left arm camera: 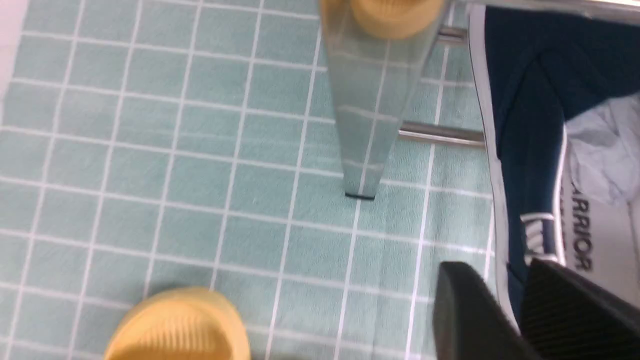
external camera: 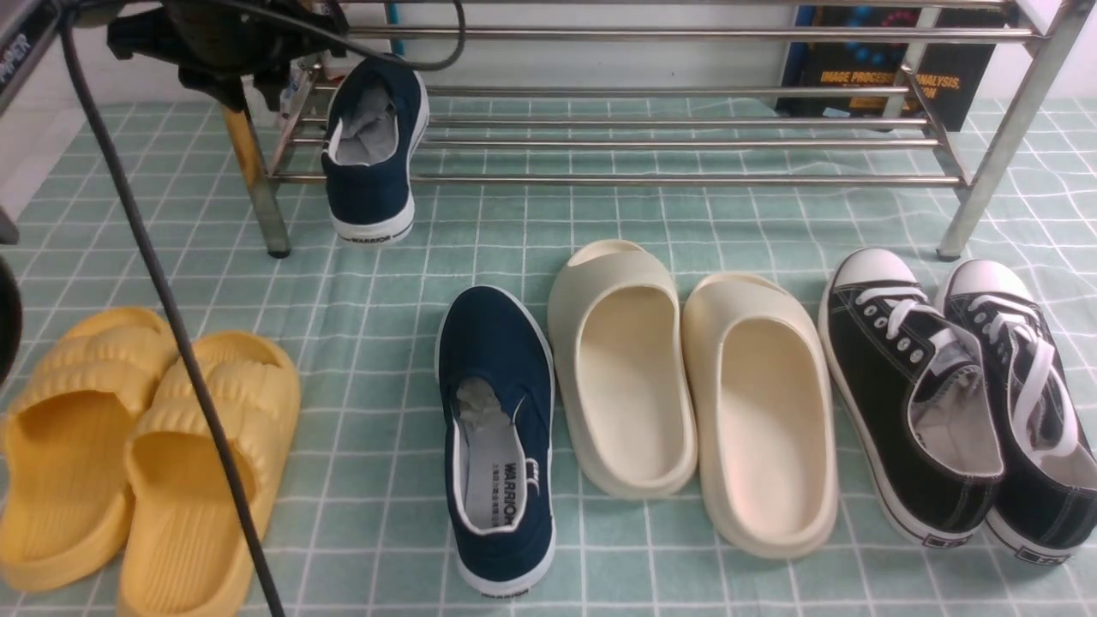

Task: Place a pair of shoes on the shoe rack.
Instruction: Use the left arm to put a shoe into the shoe rack

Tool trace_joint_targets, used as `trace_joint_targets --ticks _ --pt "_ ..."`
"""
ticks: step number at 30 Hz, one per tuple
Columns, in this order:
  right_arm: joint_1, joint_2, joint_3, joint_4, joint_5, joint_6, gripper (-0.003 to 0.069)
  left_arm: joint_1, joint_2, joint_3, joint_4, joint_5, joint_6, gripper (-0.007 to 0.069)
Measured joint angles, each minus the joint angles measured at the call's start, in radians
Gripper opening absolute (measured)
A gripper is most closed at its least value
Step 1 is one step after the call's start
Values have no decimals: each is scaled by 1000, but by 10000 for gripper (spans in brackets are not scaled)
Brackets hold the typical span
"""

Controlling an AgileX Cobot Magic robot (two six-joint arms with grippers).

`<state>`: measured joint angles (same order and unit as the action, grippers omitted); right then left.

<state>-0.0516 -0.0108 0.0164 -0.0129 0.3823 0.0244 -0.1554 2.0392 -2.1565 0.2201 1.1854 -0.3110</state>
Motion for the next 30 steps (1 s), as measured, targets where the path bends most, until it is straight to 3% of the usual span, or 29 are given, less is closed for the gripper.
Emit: trace_joint_targets --ticks 3,6,14,17,20,26,30 --pt "0 0 0 0 0 0 239 0 -49 0 -24 55 18 46" --pt "0 0 0 0 0 0 239 0 -80 9 -46 62 32 -8" --pt "0 0 0 0 0 -3 239 -5 -264 320 -245 2 117 -13" --pt "0 0 0 0 0 -3 239 -26 -299 536 -321 -138 145 -13" --pt "0 0 0 0 0 -3 239 -40 -274 622 -331 -263 148 -13" --pt "0 0 0 0 0 -3 239 -40 -141 605 -326 -468 148 -13" --pt "0 0 0 0 0 -4 239 -42 -43 453 -285 -373 125 -13"
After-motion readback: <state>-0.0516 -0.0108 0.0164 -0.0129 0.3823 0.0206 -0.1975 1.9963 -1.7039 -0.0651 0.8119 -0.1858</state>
